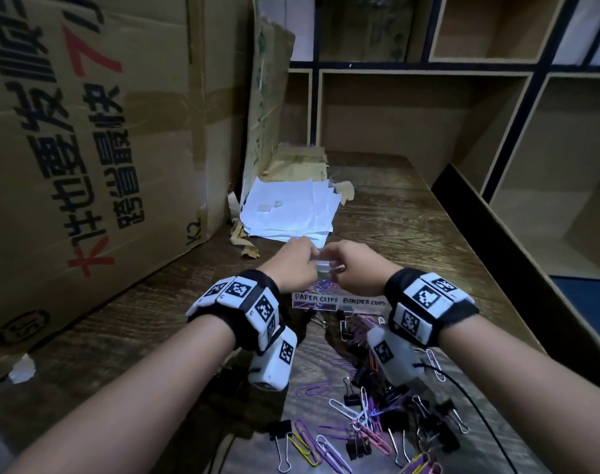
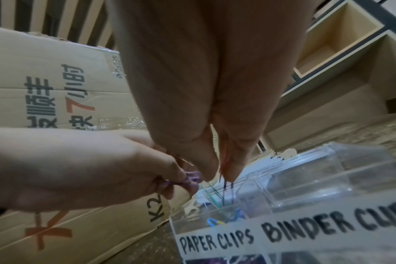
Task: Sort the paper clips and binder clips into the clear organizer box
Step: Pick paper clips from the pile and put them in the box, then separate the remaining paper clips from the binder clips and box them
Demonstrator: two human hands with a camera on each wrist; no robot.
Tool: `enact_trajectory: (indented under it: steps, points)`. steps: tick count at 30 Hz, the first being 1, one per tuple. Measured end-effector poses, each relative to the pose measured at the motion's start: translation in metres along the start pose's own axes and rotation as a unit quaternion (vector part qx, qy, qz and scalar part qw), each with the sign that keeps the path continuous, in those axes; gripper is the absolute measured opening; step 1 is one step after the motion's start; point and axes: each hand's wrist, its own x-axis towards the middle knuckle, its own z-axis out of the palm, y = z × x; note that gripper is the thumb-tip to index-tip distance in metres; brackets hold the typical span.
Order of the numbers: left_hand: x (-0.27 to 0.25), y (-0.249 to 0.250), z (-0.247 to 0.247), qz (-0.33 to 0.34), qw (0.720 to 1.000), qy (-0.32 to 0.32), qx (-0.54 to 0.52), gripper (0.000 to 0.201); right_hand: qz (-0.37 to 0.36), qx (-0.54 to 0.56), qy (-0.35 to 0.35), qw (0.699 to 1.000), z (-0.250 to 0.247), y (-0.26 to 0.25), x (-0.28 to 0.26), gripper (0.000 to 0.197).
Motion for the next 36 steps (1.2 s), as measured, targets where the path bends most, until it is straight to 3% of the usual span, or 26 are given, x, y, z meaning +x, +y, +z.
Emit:
enact_trajectory:
  steps: [3, 6, 8, 10, 13, 15, 18, 22, 25, 30, 33, 36]
  points:
    - [0.002, -0.001, 0.007, 0.004, 1.000, -0.011, 0.019, 0.036, 0.004, 0.041, 0.021, 0.999, 0.001, 0.009, -0.006, 0.057]
    - [-0.007, -0.005, 0.006, 0.016, 0.998, 0.014, 0.060, 0.035, 0.015, 0.094, 0.050, 0.994, 0.002, 0.019, -0.016, 0.062]
    - [-0.018, -0.011, -0.007, 0.028, 0.996, 0.039, 0.074, 0.026, 0.002, 0.106, 0.082, 0.991, 0.003, 0.021, -0.022, 0.053]
    - [-0.035, -0.020, -0.029, 0.025, 0.994, 0.022, 0.102, 0.021, -0.020, 0.088, 0.098, 0.991, 0.004, 0.017, -0.029, 0.039]
    - [-0.061, -0.044, -0.069, -0.021, 0.976, -0.126, 0.176, 0.016, -0.036, 0.038, -0.010, 0.999, 0.010, 0.001, -0.039, 0.029]
    - [-0.075, -0.062, -0.086, -0.067, 0.952, -0.228, 0.195, 0.028, -0.056, -0.003, -0.113, 0.992, 0.019, -0.017, -0.043, 0.029]
    - [-0.088, -0.083, -0.089, -0.113, 0.928, -0.292, 0.202, 0.047, -0.104, -0.037, -0.166, 0.980, 0.038, -0.050, -0.043, 0.029]
    - [-0.102, -0.102, -0.077, -0.148, 0.910, -0.352, 0.162, 0.053, -0.156, -0.093, -0.219, 0.959, 0.057, -0.090, -0.036, 0.040]
    - [-0.115, -0.111, -0.062, -0.153, 0.919, -0.316, 0.179, 0.058, -0.182, -0.095, -0.236, 0.950, 0.070, -0.112, -0.034, 0.043]
    - [-0.121, -0.116, -0.050, -0.131, 0.954, -0.211, 0.165, 0.046, -0.195, -0.119, -0.225, 0.947, 0.085, -0.110, -0.032, 0.028]
    - [-0.119, -0.115, -0.051, -0.145, 0.954, -0.219, 0.144, 0.048, -0.186, -0.134, -0.221, 0.948, 0.075, -0.095, -0.035, 0.020]
    - [-0.116, -0.111, -0.054, -0.153, 0.951, -0.234, 0.128, 0.046, -0.175, -0.130, -0.216, 0.952, 0.065, -0.081, -0.039, 0.032]
